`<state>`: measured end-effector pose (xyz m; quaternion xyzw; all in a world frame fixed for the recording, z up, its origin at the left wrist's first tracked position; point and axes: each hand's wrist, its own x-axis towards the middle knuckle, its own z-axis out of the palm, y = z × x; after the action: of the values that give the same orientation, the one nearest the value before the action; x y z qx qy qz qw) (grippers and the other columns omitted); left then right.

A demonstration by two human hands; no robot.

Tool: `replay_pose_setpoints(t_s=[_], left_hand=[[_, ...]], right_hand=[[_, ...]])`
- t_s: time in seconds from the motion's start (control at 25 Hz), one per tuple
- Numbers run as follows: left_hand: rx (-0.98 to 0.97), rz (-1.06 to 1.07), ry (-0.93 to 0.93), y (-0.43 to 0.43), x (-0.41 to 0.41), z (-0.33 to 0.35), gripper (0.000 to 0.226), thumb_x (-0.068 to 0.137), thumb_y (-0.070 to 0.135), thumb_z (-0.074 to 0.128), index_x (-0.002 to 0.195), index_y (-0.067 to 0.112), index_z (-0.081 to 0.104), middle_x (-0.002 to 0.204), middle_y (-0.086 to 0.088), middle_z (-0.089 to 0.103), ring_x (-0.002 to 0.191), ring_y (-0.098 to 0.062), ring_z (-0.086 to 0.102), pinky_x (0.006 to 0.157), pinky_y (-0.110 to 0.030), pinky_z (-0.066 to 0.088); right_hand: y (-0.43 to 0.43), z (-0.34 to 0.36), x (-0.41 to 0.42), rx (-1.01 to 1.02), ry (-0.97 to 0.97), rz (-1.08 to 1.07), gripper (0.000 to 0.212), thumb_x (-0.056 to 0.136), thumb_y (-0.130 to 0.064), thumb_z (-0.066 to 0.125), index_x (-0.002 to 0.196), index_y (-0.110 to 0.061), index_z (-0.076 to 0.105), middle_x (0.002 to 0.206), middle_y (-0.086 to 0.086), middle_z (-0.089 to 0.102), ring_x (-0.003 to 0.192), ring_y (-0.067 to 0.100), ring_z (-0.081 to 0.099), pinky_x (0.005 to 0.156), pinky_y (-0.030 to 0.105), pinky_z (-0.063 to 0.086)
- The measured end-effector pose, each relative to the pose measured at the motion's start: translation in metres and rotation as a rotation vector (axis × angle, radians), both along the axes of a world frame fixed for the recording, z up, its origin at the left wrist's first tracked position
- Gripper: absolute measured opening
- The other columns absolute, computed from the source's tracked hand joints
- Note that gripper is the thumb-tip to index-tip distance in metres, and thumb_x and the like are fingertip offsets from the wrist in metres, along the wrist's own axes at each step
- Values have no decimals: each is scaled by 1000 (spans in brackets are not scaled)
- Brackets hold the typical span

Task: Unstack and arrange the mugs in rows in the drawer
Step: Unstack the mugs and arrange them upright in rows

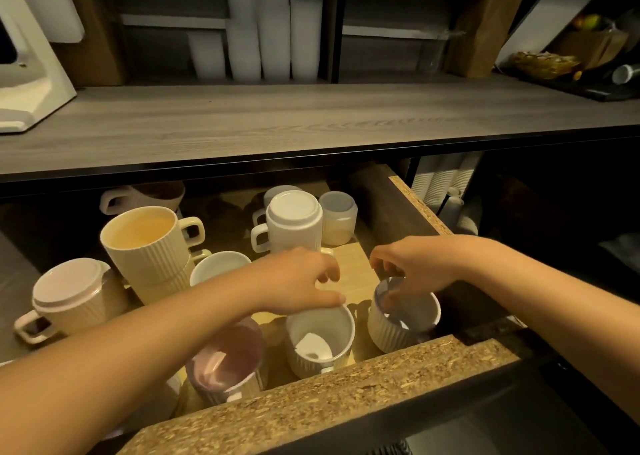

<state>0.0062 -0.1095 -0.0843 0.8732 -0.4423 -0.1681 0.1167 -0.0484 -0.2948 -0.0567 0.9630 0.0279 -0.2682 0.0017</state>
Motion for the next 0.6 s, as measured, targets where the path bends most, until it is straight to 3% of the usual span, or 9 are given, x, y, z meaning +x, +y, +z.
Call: replay_pose_setpoints(t_s=[0.16, 0.36, 0.48, 0.6], left_hand=[[-173, 150, -130, 9, 15, 21, 24, 88, 40, 58, 103, 22, 61, 98, 4, 65, 86, -11, 61, 77, -29, 55], [-149, 342, -365, 30, 40, 27, 26, 83, 45, 61, 86, 22, 49, 81, 6, 53, 71, -11, 51, 60, -26, 44], [-120, 396, -345, 39, 51, 18, 43, 79, 48, 66, 107, 22, 47, 99, 3, 53, 83, -10, 51, 65, -24, 43], [-103, 410, -203, 43, 59, 0, 78, 78, 46, 68, 141, 21, 29, 140, -3, 43, 123, -20, 47, 95, -33, 46]], right_hand=[[16, 21, 22, 72, -242, 31, 43, 89, -37, 58, 126, -16, 49, 120, 5, 61, 102, 20, 59, 84, 27, 50], [38, 30, 60, 169, -400, -13, 50, 86, -39, 61, 129, -17, 48, 124, 4, 58, 104, 18, 57, 88, 28, 51], [49, 19, 80, 205, -368, -54, 69, 80, -41, 69, 138, -19, 38, 136, 4, 51, 116, 20, 51, 89, 27, 45], [54, 8, 94, 252, -320, -113, 87, 75, -46, 72, 144, -22, 26, 145, 4, 42, 127, 23, 45, 99, 34, 43]])
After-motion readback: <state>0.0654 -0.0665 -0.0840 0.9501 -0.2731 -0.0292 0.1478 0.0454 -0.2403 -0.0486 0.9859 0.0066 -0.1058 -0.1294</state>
